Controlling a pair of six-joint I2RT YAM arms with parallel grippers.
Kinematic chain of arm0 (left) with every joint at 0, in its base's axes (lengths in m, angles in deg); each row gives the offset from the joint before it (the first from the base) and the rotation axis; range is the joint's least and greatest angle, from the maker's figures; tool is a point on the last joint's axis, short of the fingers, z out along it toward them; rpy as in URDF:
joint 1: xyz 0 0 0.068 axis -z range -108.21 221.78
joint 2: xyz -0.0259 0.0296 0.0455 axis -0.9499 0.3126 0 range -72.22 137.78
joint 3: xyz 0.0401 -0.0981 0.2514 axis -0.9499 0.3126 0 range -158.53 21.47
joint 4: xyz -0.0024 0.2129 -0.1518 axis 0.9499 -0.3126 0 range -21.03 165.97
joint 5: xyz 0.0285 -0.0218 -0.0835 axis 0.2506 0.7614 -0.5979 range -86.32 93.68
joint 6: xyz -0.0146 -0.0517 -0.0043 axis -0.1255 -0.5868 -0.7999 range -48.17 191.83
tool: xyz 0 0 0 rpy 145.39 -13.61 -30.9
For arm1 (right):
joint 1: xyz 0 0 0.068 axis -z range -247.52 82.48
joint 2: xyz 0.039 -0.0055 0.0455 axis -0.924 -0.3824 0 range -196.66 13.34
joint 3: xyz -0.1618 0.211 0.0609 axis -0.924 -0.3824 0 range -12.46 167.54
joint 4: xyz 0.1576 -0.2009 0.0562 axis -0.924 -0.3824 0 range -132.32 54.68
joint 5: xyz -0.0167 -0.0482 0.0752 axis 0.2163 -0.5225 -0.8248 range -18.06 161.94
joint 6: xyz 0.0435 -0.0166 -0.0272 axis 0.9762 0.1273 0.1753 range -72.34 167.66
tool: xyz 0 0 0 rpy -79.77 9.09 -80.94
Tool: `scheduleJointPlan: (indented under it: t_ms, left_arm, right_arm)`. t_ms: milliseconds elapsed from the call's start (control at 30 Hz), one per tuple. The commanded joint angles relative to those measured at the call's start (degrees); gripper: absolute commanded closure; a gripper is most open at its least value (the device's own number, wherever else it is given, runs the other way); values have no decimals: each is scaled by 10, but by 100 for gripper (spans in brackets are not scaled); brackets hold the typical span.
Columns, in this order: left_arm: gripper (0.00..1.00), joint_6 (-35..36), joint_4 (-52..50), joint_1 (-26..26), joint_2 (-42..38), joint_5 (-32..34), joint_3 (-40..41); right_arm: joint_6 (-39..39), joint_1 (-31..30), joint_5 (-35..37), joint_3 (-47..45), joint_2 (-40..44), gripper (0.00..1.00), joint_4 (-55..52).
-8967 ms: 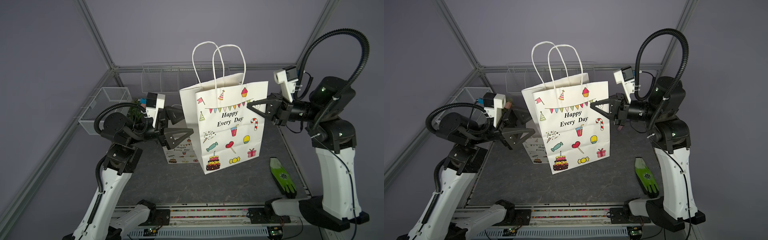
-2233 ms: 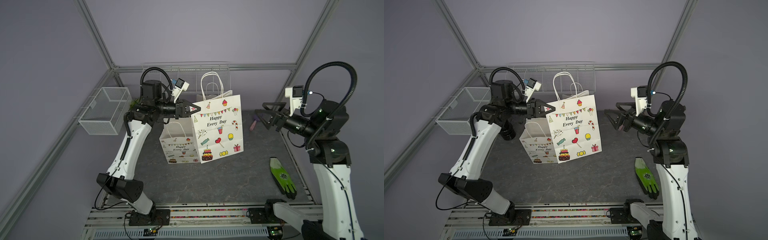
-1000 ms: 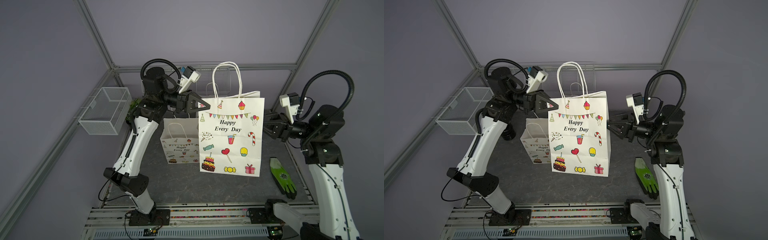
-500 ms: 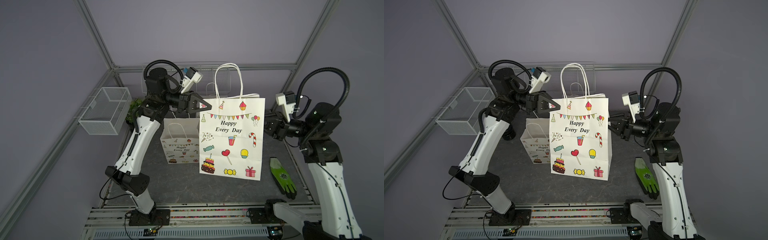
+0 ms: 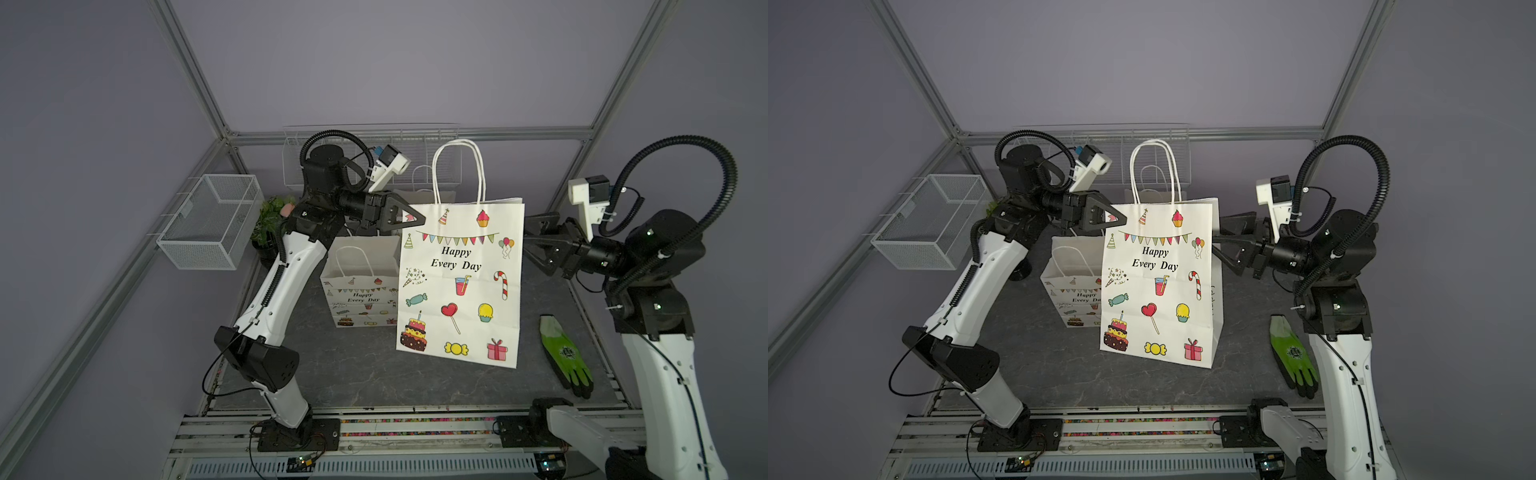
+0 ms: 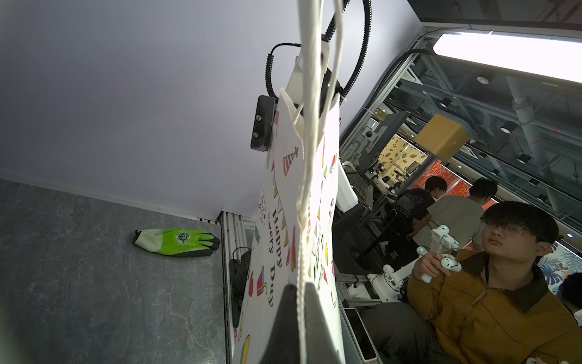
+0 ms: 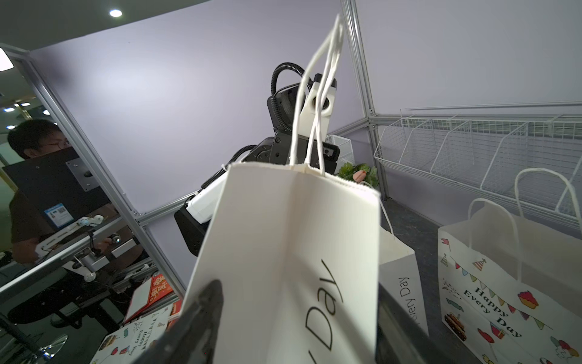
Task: Put away the paper bag
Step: Press the paper bag.
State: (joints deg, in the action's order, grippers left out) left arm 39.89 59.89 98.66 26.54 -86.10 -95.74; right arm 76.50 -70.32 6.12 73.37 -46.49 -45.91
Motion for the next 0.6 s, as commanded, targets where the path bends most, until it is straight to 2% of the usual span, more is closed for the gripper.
scheduleJointPlan:
  t_ms: [0,100,167,200,300,367,467,567]
  left_arm:
    - [100,-11,13,4,-11,-3,-2]
    - [100,-12,13,5,-11,-1,-3]
    - [100,-11,12,5,-11,0,-2]
    - [100,-12,11,5,-12,0,-1]
    - [100,-16,13,5,-14,6,0]
    - [100,-29,24,4,-12,11,-1]
    - [100,-59,52,3,-8,12,-2]
    - [100,-70,64,2,-5,11,-4]
  right_arm:
    - [24,-7,-9,-8,-4,40,35]
    - [16,-10,-2,-5,-9,57,22]
    - [-7,-10,15,4,-10,58,-11]
    - [-36,-10,30,15,-9,55,-53]
    - [-133,2,103,68,-4,22,-203]
    - [-154,20,127,89,6,9,-251]
    - [-156,45,146,114,22,0,-289]
    - [-129,47,133,128,32,1,-276]
